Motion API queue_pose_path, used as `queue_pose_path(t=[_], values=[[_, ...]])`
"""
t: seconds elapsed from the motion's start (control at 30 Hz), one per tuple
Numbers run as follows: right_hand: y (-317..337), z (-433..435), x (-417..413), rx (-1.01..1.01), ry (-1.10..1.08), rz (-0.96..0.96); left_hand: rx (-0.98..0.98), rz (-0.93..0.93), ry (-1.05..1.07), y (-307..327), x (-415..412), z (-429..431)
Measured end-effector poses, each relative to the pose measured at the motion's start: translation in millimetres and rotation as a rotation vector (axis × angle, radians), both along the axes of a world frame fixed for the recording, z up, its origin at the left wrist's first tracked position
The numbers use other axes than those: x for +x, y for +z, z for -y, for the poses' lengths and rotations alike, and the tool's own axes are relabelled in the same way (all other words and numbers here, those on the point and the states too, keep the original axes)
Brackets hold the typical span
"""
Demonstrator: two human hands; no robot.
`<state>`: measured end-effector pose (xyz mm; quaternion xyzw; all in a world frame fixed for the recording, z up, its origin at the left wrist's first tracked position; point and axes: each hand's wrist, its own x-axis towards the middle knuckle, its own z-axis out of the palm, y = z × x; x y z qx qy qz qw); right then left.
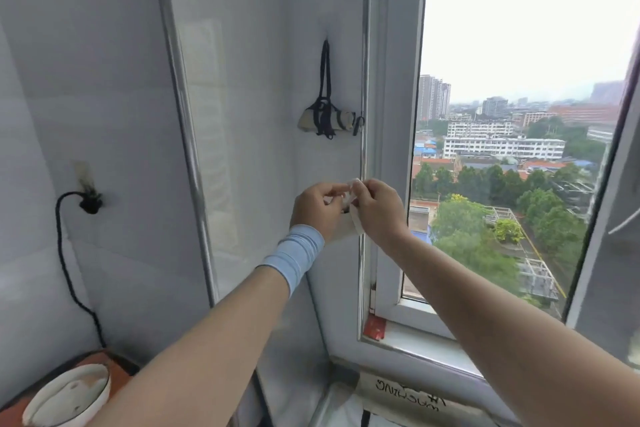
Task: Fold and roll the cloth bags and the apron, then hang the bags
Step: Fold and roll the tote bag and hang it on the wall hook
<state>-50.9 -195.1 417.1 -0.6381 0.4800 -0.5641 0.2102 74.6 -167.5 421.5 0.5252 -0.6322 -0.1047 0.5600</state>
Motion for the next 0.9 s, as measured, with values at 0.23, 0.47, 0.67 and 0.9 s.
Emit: queue_pose_path(t=[0.23,0.47,0.67,0.9], values=[[72,53,15,-0.133,-0.058,-0.059,-0.033,0.186,0.110,80,11,47],[147,78,33,-0.308,-0.150,-0.086,-0.217,0.238,0.090,145,27,86],[204,113,48,-0.342,-0.221,-0.050,-0.261,0.336,0.063,211,44,128],[254,152,63,-0.331,-0.316,-0.076,-0.268,0.289,0.103,250,49,169]])
